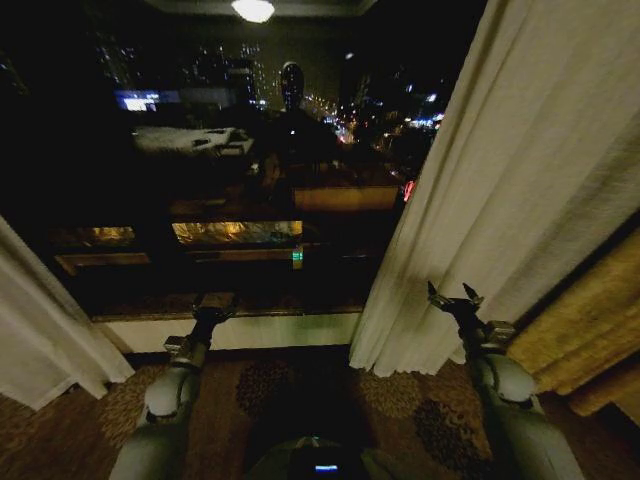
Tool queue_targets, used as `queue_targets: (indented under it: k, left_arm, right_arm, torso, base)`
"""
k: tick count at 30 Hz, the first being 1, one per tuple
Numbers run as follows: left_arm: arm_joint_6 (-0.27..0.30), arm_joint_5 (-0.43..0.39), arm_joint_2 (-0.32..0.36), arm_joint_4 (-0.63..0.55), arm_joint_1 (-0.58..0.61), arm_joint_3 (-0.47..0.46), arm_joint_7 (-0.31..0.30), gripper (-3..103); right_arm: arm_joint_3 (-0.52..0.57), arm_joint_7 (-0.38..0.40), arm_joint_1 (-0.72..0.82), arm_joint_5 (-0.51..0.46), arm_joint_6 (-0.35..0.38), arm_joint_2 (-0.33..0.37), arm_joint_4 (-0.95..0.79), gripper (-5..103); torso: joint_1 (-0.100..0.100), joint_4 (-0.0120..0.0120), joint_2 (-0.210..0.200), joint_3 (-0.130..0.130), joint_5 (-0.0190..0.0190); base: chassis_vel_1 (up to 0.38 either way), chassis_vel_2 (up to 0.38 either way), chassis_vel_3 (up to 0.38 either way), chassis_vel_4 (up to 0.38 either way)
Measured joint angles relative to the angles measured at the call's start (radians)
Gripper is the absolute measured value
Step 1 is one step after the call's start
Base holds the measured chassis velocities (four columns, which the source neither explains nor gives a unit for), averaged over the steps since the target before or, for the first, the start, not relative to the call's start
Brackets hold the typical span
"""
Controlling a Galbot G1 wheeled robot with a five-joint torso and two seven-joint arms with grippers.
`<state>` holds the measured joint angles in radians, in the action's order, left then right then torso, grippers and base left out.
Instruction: Open the curtains by pulling them apart, changing their state from closed to fully open.
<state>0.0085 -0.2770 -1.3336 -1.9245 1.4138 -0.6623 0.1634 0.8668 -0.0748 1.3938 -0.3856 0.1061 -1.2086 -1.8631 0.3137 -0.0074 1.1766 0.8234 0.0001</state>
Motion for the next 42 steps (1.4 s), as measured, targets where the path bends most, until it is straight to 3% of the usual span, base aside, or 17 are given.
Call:
queue_targets:
  k: [17, 22, 27, 42]
  left_arm:
    - [-0.021, -0.01, 0.001, 0.002, 0.004, -0.007, -0.005, 100]
    - [-0.021, -0.013, 0.002, -0.004, 0.01, -0.016, -0.007, 100]
    - [-0.01, -0.025, 0.003, -0.029, 0.016, -0.027, -0.024, 100]
    - [0.015, -0.03, 0.0, -0.067, 0.042, -0.056, -0.036, 100]
  right_arm:
    - [-0.011, -0.026, -0.002, -0.021, -0.001, 0.022, 0.008, 100]
    - [-0.038, -0.054, -0.015, -0.135, 0.047, 0.053, 0.006, 100]
    - [-0.102, -0.026, -0.092, -0.18, 0.088, 0.075, 0.06, 100]
    - [-0.2, 0.033, -0.335, -0.19, 0.075, 0.076, 0.292, 100]
  torso:
    - [0.0, 0.0, 0.0, 0.0, 0.0]
    - [0.0, -0.0001, 0.0, 0.0, 0.0]
    - [0.0, 0.0, 0.0, 0.0, 0.0001]
    - [0.0, -0.0001, 0.0, 0.0, 0.0]
  base:
    - [0.0, 0.0, 0.0, 0.0]
    - [0.0, 0.0, 0.0, 0.0]
    - [0.0, 0.0, 0.0, 0.0]
    - [0.0, 0.0, 0.0, 0.0]
